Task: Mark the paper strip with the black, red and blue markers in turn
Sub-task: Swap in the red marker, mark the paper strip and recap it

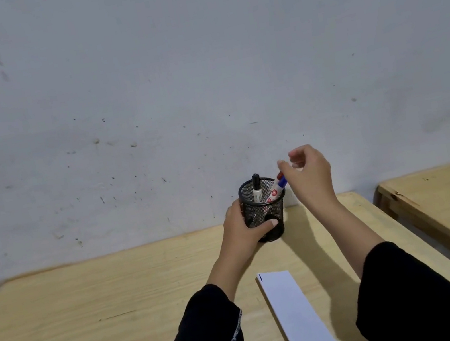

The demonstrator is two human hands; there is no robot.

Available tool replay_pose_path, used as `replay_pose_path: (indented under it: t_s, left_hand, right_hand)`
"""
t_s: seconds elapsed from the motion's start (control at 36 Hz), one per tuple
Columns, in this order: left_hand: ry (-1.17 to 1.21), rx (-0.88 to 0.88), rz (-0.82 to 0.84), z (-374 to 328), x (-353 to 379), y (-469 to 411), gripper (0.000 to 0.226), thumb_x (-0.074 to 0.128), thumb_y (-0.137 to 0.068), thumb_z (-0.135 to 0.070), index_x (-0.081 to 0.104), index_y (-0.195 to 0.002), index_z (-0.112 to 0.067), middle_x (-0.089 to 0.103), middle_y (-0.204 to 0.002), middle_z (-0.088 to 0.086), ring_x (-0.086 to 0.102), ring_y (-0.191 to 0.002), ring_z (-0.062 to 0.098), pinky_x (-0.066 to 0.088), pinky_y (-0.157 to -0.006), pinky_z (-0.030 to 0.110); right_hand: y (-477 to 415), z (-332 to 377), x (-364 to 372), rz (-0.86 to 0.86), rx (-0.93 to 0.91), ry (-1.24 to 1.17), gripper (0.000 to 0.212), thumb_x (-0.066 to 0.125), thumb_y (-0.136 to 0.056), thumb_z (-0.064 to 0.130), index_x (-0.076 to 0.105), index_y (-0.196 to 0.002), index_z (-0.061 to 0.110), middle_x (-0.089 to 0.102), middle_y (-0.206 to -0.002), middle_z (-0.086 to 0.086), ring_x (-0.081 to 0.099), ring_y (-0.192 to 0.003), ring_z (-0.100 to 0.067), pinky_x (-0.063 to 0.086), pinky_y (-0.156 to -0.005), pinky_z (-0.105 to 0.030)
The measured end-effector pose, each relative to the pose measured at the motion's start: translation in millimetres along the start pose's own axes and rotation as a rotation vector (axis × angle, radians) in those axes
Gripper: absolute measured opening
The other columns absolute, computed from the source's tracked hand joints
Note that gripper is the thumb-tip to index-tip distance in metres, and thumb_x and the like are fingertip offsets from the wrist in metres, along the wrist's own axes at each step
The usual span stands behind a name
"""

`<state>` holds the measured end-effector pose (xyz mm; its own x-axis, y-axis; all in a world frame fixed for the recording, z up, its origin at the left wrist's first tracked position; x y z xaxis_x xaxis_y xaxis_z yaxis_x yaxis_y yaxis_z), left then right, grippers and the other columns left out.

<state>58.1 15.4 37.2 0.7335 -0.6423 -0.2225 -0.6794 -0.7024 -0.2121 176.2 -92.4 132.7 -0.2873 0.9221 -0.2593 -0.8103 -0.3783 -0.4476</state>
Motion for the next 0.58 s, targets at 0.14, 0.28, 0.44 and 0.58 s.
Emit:
replay_pose_path:
  t_s: [0.14, 0.28, 0.44, 0.58]
  left_hand:
    - [-0.003, 0.007, 0.008, 1, 1, 0, 0.068, 0.082, -0.062, -0.03, 0.051, -0.121, -0.019, 0.055, -0.124, 0.006, 0.057, -0.114, 0.022, 0.048, -0.098, 0.046]
    - [-0.005, 0.005, 0.014, 0, 1, 1, 0.064, 0.082, -0.066, -0.024, 0.051, -0.121, -0.017, 0.054, -0.124, 0.007, 0.057, -0.114, 0.022, 0.048, -0.098, 0.046]
    - [-0.007, 0.008, 0.005, -3, 2, 2, 0.061, 0.082, -0.068, -0.02, 0.051, -0.12, -0.015, 0.051, -0.121, 0.008, 0.057, -0.111, 0.021, 0.05, -0.096, 0.041]
    - [-0.019, -0.001, -0.005, -4, 1, 5, 0.056, 0.081, -0.07, -0.023, 0.052, -0.118, -0.023, 0.043, -0.108, -0.002, 0.056, -0.099, 0.008, 0.044, -0.073, 0.008]
  right_hand:
    - [2, -15, 23, 0.149, 0.153, 0.135, 0.029, 0.072, -0.075, 0.025, 0.056, -0.091, 0.006, 0.058, -0.085, -0.005, 0.053, -0.083, -0.019, 0.038, -0.06, -0.02]
    - [2, -15, 21, 0.122, 0.174, 0.091, 0.012, 0.067, -0.071, 0.001, 0.061, -0.081, 0.0, 0.053, -0.066, -0.001, 0.054, -0.041, 0.001, 0.034, -0.039, -0.003]
    - [7, -3, 9, 0.066, 0.097, -0.061, 0.015, 0.073, -0.071, 0.004, 0.062, -0.079, 0.008, 0.056, -0.066, 0.007, 0.055, -0.053, 0.003, 0.036, -0.049, 0.0]
    - [10, 13, -4, 0.02, 0.054, -0.219, 0.018, 0.075, -0.073, 0.007, 0.065, -0.086, 0.011, 0.064, -0.076, 0.004, 0.059, -0.07, -0.008, 0.046, -0.066, -0.009]
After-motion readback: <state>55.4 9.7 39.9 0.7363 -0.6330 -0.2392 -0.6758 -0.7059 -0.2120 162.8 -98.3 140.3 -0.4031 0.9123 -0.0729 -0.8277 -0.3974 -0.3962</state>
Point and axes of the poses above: each hand's wrist, its own y-axis away from the middle knuckle, its own x-axis out of the palm, z = x × y, the point moved 6 cm from there along -y, towards the middle knuckle
